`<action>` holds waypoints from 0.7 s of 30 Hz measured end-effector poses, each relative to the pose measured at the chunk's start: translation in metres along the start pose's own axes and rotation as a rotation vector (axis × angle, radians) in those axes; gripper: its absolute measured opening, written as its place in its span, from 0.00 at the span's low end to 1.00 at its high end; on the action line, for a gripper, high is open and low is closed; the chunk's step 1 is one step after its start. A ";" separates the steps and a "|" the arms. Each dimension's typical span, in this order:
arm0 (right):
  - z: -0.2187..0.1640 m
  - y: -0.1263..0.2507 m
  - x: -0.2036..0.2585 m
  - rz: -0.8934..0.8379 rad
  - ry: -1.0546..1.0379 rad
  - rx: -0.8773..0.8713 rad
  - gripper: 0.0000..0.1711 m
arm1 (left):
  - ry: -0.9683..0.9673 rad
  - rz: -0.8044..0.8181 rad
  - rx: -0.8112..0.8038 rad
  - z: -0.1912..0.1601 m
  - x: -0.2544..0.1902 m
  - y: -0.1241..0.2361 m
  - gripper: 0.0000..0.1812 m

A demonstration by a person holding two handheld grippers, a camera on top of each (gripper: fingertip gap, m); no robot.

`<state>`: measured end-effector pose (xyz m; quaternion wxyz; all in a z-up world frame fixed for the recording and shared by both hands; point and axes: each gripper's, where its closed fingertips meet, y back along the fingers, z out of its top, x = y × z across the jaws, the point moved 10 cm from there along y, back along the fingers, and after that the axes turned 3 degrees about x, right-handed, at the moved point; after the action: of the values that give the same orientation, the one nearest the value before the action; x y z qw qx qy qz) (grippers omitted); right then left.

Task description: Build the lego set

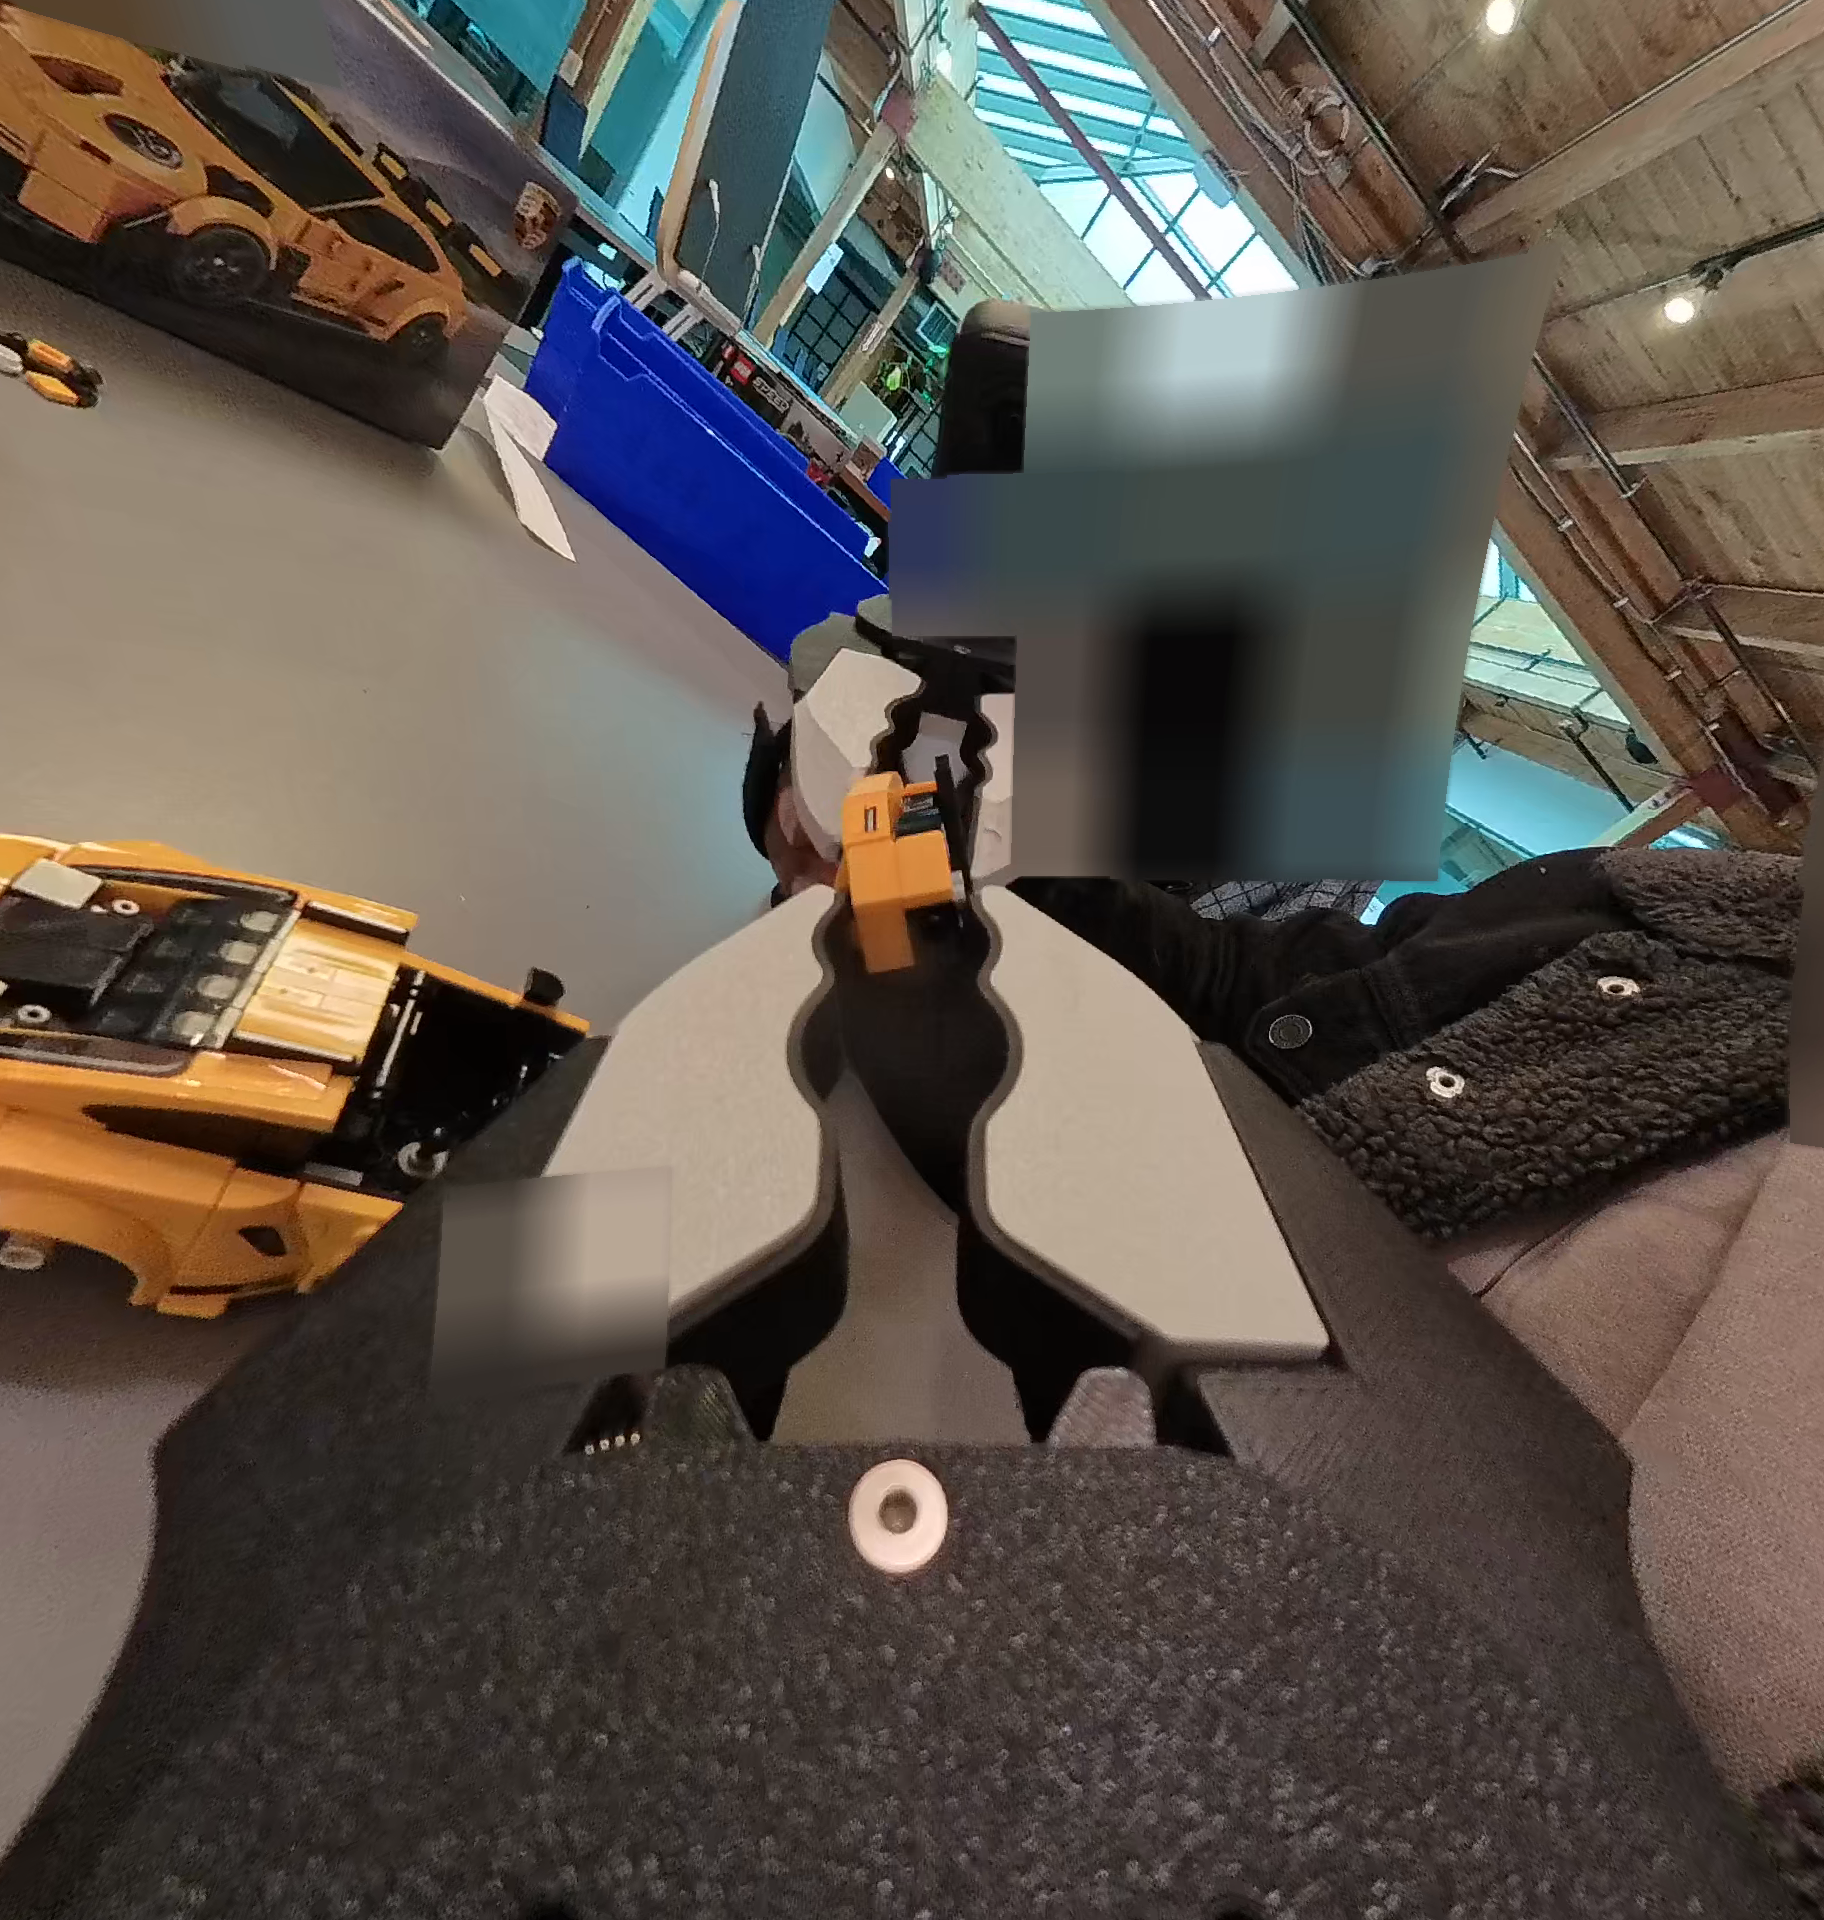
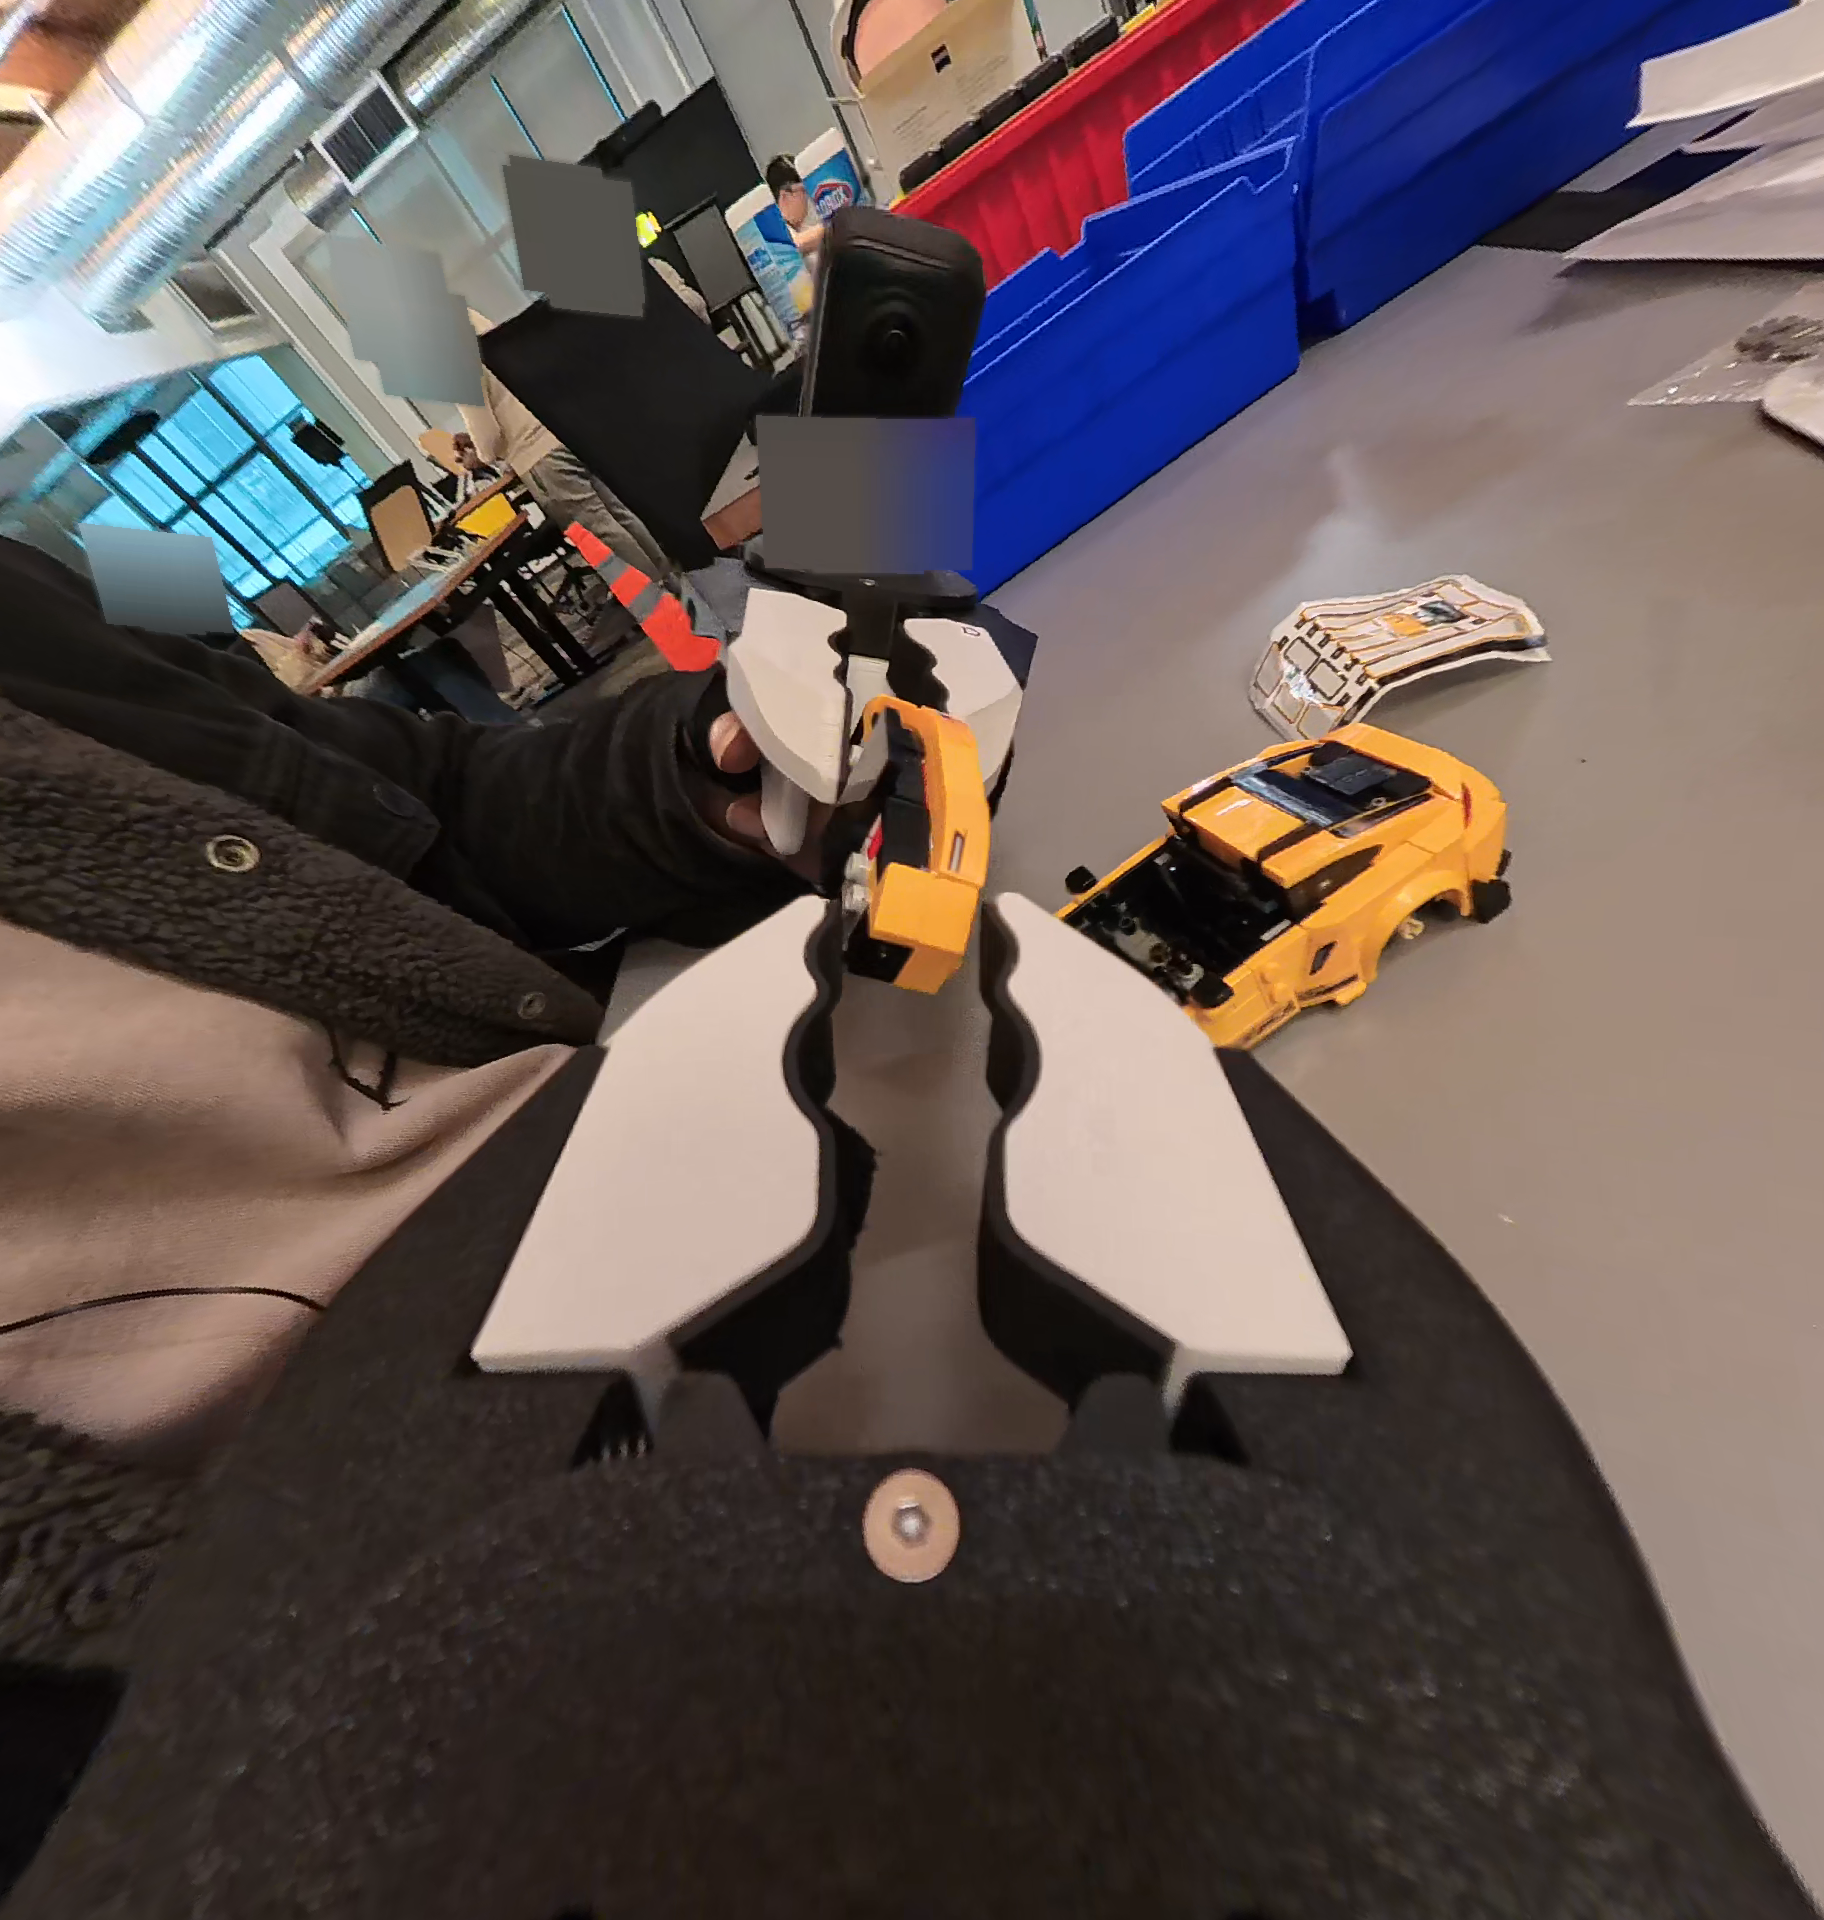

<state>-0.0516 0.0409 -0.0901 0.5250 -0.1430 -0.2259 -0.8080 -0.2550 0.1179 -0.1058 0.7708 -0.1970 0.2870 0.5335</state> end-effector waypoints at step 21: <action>0.000 -0.001 0.003 -0.054 0.069 0.015 0.14 | -0.012 0.021 0.020 0.000 0.000 -0.001 0.11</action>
<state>-0.0539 0.0392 -0.0894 0.5114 -0.1048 -0.2175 -0.8247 -0.2539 0.1172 -0.1060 0.7689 -0.1831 0.2895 0.5398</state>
